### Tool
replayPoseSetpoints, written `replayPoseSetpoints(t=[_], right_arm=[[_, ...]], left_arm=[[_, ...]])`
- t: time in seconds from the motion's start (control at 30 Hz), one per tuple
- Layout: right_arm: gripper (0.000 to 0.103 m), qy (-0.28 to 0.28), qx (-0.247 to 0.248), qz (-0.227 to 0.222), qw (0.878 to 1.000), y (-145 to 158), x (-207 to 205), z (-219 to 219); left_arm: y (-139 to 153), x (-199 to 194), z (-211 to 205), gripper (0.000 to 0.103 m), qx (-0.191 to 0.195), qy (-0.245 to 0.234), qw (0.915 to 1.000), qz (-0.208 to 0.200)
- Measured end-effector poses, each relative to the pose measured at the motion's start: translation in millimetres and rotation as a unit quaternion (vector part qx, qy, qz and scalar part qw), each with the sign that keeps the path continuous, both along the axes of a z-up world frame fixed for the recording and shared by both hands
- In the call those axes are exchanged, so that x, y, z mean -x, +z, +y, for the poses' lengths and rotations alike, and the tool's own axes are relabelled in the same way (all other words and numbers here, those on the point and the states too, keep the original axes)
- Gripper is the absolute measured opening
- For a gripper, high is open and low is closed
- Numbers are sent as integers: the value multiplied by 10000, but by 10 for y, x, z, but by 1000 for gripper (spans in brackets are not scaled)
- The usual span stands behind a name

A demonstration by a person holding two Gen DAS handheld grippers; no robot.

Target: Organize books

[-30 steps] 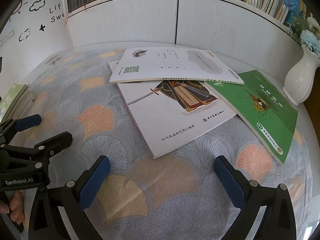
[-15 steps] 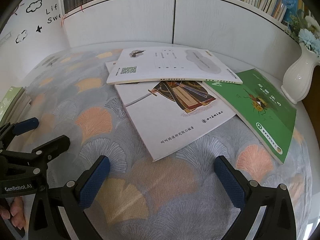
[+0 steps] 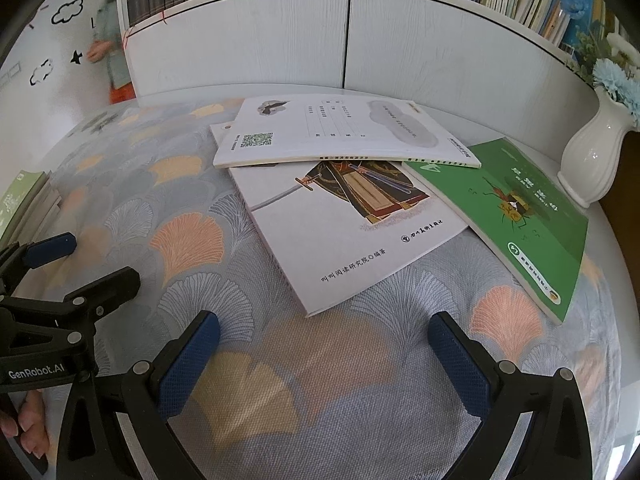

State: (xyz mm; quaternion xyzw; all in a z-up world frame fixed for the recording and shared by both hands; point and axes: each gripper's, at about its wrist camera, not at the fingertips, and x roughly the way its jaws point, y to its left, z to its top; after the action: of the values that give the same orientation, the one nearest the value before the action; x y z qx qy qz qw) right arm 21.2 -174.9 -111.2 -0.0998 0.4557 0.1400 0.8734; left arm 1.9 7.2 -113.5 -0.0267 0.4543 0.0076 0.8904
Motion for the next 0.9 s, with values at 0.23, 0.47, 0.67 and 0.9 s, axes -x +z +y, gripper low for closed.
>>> replayPoseSetpoints(t=[0.23,0.47,0.67,0.9], right_arm=[[103,-1,-6,0,10000,-4,5,0],[103,-1,-19,1,10000,-2,8,-5],[90,229,-399,81,9989,105,26,-143],[86,-123,-1407,-243,9897,633,-314,-824]], left_arm=[[-1,-3,-2,102,-2,-7,10000,-5],[0,1,7,102,18,-19,10000,-4],[65,7,44,97,134,-104,9998,139],[509,-382,-138,93,628,-236,9977,-77]])
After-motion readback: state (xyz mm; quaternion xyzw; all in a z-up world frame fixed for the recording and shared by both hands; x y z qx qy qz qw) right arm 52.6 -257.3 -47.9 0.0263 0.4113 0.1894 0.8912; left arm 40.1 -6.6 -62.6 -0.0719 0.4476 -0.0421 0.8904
